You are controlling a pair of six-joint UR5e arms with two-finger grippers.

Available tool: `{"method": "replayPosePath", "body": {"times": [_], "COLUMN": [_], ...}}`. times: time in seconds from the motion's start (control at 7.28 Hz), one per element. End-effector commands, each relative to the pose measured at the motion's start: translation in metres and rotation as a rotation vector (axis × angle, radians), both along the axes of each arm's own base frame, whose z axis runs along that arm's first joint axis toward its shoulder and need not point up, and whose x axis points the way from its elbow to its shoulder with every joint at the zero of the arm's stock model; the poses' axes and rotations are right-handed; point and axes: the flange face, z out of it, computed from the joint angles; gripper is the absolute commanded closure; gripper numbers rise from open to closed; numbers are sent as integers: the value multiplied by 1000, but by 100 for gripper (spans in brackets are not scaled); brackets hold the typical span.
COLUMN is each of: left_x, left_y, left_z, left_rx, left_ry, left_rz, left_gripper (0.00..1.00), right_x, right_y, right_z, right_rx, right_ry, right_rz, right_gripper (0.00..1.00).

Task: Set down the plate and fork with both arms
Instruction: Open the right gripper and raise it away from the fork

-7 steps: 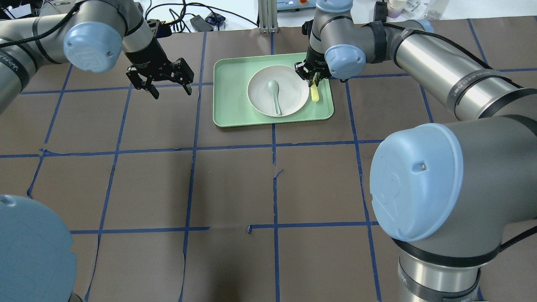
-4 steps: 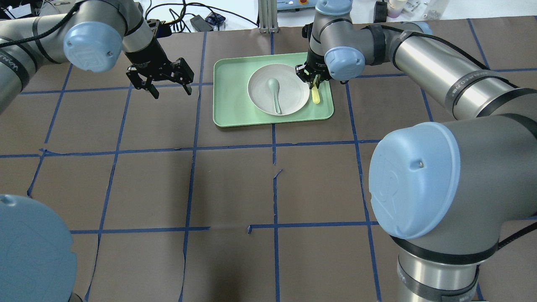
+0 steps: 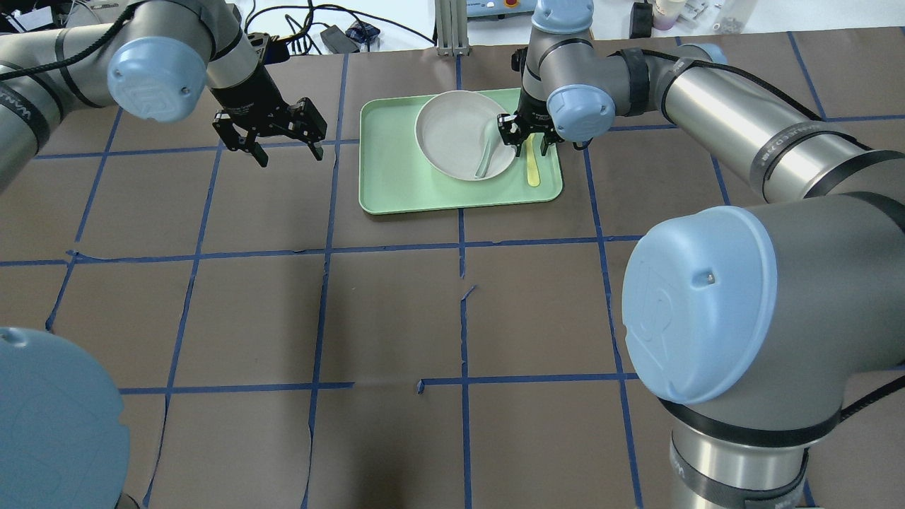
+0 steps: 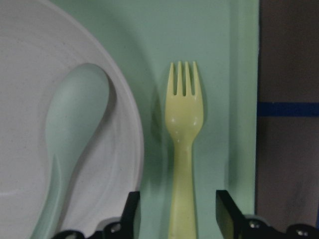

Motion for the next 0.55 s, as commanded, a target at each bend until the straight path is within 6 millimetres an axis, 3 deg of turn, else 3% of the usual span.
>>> {"method": "replayPosePath", "body": {"times": [0.0,0.14,0.41], "left_x": [0,0,-2], "left_y": [0,0,2], "left_z": [0,1,6], "left_rx": [-1,0,-3], "left_ry": [-3,-5,-11], "left_rz": [0,-1,-6], "left_gripper": [0,0,0], "right_x": [-3,-3,-3], "right_y": [-2,0,12], "right_z": [11,32,78], "right_rx": [-17,-42,-79], "right_ry": [-3,-8,-19], "right_rz": [-5,-7,8], "right_gripper": [5,0,0]}}
